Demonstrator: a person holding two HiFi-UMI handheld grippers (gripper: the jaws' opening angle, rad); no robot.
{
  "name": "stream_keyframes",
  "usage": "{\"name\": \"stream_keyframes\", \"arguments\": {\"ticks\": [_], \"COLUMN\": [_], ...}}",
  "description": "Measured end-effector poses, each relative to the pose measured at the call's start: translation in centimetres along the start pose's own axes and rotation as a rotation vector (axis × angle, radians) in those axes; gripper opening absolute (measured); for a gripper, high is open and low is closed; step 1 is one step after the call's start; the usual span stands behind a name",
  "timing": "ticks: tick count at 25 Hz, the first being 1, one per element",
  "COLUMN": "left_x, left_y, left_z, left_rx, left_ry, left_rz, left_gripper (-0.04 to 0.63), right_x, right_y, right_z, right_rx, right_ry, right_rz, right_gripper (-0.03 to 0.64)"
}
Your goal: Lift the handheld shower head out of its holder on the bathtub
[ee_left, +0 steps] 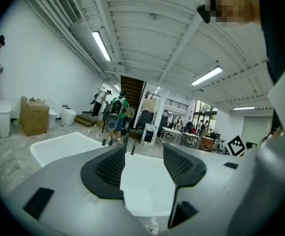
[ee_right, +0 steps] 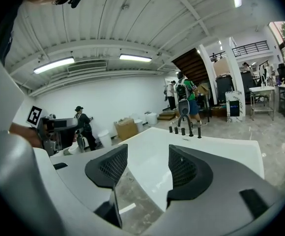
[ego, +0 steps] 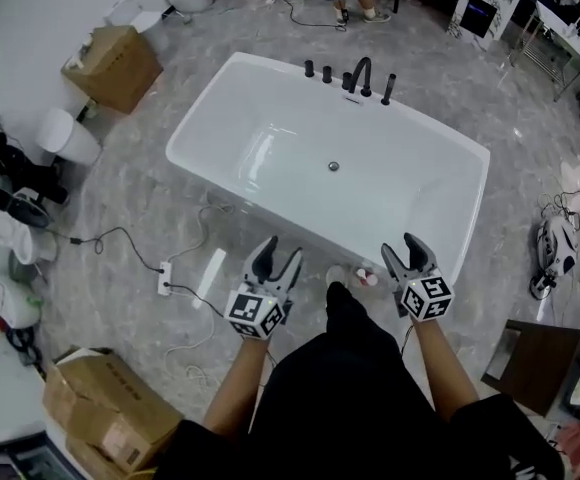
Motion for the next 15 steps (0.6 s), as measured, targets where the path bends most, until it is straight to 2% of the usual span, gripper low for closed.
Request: {"name": "stream_keyframes", "arguments": {"ticks": [5, 10, 15], "left_x": [5.3, 10.1, 14.6], "left_y": [-2.6, -4.7, -6.7], "left_z": [1.2, 3.4, 3.9], "left_rx": [0.016, 0.022, 0.013], "left_ry": [0.014, 0.026, 0.054], "left_rz": [-0.02, 0.006, -0.006], "left_gripper": [0.224, 0.224, 0.224], "right_x": [4.7, 8.8, 10.9], "right_y": [-3.5, -5.2, -5.9], "right_z": [-2.7, -5.3, -7.5], "right_rx": [-0.08, -0.054, -0.055], "right_ry": [-0.025, -0.014, -0.016], "right_rz": [-0.02, -0.008, 0.012], "right_gripper": [0.229, 0.229, 0.229]}}
Point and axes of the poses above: the fingertips, and each gripper's own axes: x forward along the fingers, z to its left, y out of its underside, the point moved 5 cm from there along -x, backward along the fingers, and after that the axes turned 12 degrees about -x, right-handed, at the moved point
